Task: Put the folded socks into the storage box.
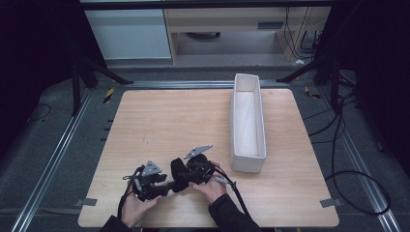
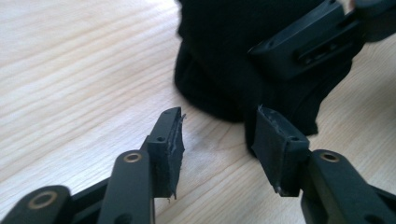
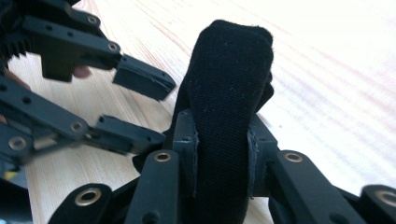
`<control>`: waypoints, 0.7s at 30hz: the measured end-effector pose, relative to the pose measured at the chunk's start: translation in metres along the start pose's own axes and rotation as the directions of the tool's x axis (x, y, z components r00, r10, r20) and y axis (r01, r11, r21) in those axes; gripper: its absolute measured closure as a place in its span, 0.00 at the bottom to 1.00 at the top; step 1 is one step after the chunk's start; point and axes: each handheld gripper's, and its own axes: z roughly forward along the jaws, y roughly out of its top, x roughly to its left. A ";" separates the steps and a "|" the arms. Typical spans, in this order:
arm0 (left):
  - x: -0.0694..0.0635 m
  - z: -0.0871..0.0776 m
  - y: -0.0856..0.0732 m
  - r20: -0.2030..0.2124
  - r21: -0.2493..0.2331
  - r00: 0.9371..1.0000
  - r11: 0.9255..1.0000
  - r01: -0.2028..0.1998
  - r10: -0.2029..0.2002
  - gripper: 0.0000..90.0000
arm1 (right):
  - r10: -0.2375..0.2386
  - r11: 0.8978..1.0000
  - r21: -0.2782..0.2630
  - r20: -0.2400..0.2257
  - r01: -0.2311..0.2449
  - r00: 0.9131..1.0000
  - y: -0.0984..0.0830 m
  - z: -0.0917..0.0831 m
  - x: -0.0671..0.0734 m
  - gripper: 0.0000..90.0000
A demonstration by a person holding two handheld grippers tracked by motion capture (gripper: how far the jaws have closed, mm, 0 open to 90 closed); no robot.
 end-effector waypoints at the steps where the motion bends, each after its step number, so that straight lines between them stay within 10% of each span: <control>1: 0.002 -0.003 -0.001 -0.007 -0.015 1.000 1.000 -0.001 0.000 0.57 | -0.019 1.000 0.003 0.006 0.019 1.000 0.002 -0.003 0.001 0.80; 21: 0.026 -0.007 -0.006 -0.094 -0.038 0.995 0.999 0.025 -0.028 0.52 | -0.125 0.991 -0.045 0.021 0.126 0.992 0.018 -0.058 -0.011 0.80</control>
